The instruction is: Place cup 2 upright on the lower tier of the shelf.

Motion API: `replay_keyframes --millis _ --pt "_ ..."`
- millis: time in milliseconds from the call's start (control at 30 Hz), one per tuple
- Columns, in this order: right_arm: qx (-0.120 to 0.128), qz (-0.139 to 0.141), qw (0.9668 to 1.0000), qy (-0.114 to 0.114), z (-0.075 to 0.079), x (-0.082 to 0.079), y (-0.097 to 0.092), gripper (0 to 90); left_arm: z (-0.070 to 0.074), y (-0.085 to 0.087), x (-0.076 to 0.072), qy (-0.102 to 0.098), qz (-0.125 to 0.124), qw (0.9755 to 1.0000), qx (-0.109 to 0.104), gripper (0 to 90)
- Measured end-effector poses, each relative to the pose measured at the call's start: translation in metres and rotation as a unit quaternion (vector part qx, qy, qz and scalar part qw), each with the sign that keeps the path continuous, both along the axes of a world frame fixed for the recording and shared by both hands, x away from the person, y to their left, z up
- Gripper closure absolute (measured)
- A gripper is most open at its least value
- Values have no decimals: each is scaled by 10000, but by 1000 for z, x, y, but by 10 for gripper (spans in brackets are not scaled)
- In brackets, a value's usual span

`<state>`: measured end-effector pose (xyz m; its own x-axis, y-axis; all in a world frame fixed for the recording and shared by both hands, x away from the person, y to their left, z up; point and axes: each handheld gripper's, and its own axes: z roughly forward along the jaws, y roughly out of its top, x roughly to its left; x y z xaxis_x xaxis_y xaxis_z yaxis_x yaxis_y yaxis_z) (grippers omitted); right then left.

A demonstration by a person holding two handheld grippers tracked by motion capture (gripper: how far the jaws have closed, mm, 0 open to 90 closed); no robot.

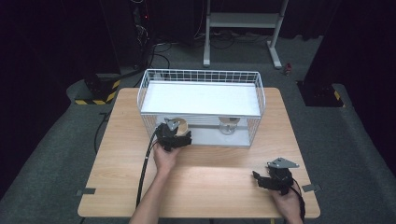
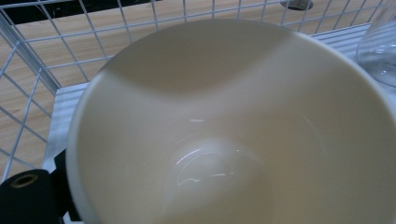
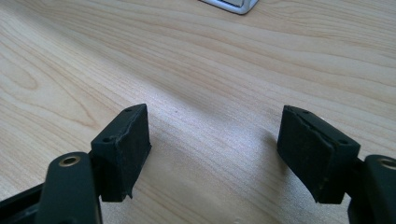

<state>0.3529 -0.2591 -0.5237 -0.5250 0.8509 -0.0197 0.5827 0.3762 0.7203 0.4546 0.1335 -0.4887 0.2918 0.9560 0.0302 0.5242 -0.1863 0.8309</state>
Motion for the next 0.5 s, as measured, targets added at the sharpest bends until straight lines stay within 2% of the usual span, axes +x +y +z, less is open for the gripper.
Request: replay_keyframes --millis 267,300,333,400,500 --pt "-1 1 10000 -3 0 0 0 254 0 -1 1 -33 3 10000 -29 86" --pt "-2 3 10000 -4 0 0 0 254 0 0 1 -16 6 10000 -60 86" --pt "-1 3 10000 -3 0 0 0 254 0 1 2 25 -6 9998 -184 81" --pt "-2 1 10000 -3 0 0 0 254 -1 2 2 83 -28 9997 -228 74" --pt "-2 1 10000 -2 0 0 0 254 0 2 2 79 -13 9998 -173 68"
